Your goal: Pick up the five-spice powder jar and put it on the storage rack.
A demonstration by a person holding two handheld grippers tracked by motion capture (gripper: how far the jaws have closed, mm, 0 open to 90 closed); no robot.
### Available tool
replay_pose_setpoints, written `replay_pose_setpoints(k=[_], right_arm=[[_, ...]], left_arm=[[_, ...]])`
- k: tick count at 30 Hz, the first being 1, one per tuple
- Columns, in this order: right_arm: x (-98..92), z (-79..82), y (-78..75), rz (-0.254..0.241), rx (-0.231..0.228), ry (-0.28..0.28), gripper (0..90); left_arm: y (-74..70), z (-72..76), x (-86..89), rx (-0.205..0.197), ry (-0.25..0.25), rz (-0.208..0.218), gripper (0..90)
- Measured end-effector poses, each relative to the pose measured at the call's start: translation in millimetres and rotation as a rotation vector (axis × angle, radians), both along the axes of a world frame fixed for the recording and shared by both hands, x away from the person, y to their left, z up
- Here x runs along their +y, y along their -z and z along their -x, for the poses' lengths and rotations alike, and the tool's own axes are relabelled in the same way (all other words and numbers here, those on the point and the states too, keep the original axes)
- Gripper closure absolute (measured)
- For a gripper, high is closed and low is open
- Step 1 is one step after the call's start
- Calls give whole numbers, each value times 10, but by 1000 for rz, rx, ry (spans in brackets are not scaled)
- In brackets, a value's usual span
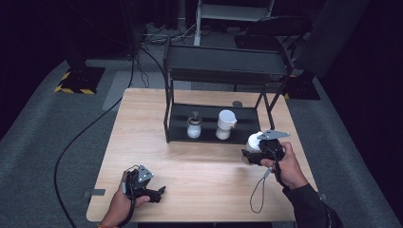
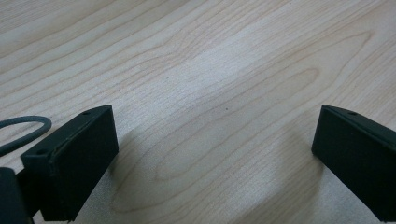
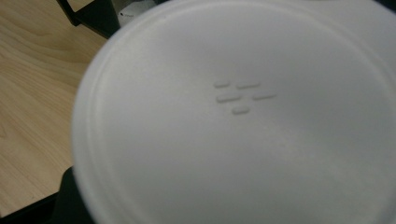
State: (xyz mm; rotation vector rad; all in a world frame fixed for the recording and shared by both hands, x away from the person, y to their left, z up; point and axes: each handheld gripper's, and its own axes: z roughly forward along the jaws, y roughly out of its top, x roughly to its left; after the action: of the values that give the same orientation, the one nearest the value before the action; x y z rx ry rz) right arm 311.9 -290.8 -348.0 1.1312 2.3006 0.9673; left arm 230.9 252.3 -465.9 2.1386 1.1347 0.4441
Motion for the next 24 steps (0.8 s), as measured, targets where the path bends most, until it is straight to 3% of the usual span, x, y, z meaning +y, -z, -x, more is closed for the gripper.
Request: replay_pose_setpoints(k=[11,24], right_arm=[[126,-202,-69,28,-6,40,301],[248,-480,-36,32,15,109,301]], left_arm=[[0,0,0,0,0,0,3],[0,0,0,0,0,0,3]])
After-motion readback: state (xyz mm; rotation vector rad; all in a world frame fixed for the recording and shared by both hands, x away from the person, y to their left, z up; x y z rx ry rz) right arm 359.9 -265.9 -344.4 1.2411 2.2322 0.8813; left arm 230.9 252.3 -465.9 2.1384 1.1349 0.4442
